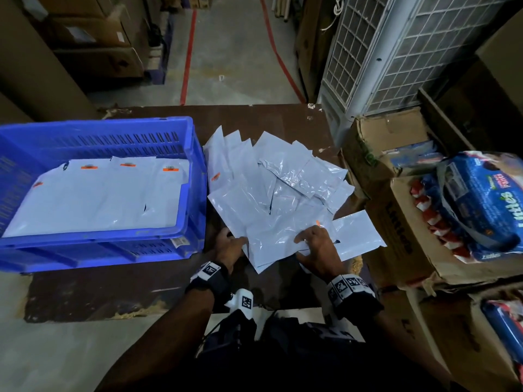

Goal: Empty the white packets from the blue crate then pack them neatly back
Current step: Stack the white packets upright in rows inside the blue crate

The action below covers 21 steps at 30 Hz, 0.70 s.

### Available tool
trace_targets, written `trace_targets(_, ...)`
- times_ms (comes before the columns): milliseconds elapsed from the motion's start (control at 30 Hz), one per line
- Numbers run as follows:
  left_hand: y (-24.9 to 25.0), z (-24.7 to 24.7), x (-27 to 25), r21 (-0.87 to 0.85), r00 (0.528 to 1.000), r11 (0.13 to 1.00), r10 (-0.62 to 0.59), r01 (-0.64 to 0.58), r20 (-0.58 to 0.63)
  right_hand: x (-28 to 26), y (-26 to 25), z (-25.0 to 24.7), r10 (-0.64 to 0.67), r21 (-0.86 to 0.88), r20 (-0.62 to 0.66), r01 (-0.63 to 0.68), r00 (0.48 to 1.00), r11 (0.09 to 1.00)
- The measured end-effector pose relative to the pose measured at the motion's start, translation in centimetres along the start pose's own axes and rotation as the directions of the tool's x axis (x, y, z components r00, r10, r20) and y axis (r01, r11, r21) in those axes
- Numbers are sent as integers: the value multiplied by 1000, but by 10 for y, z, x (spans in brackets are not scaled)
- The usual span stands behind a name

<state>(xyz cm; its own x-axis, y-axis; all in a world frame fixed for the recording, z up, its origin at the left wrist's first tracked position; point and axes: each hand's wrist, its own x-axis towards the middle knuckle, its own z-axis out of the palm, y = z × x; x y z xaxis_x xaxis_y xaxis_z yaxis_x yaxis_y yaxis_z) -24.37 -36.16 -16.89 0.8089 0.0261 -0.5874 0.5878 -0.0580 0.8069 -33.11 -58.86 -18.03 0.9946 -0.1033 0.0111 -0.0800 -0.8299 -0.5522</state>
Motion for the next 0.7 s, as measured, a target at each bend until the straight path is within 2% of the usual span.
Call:
trace_targets(67,-1,-2,-2,-2,1000,1000,12,-12,-12,-3,-3,-1,25,-1,-21,-25,999,1000)
trace_targets(133,-4,-4,1,29,997,999,32,-30,-65,-9,-8,-3,130,14,-106,-129,986,992)
trace_targets(233,-1,-4,0,63,992,996,71,-65,-105,-14,-19,-8,420,97,-160,-409,893,907)
trace_targets(300,0,-6,-1,52,992,996,76,-71,-101,-16,-26,-10,525,183,-154,-498,837,848)
trace_targets(367,1,-7,-3,19,995,998,65,-63,-81,-14,-28,-9,537,368,-104,-469,837,803)
trace_targets(467,-1,-9,-5,10,998,999,53,-53,-18,-6,-31,-6,561,587,7,-458,828,668)
trace_targets(500,0,-9,-7,25,999,999,45,-45,11,-3,-32,-6,574,622,26,-463,818,631)
trace_targets(600,1,-7,-8,59,998,997,40,-43,58,6,-34,-5,583,658,-33,-422,812,624)
trace_targets(700,7,-5,-9,103,998,993,47,-52,50,13,-31,-6,612,711,-44,-405,790,574)
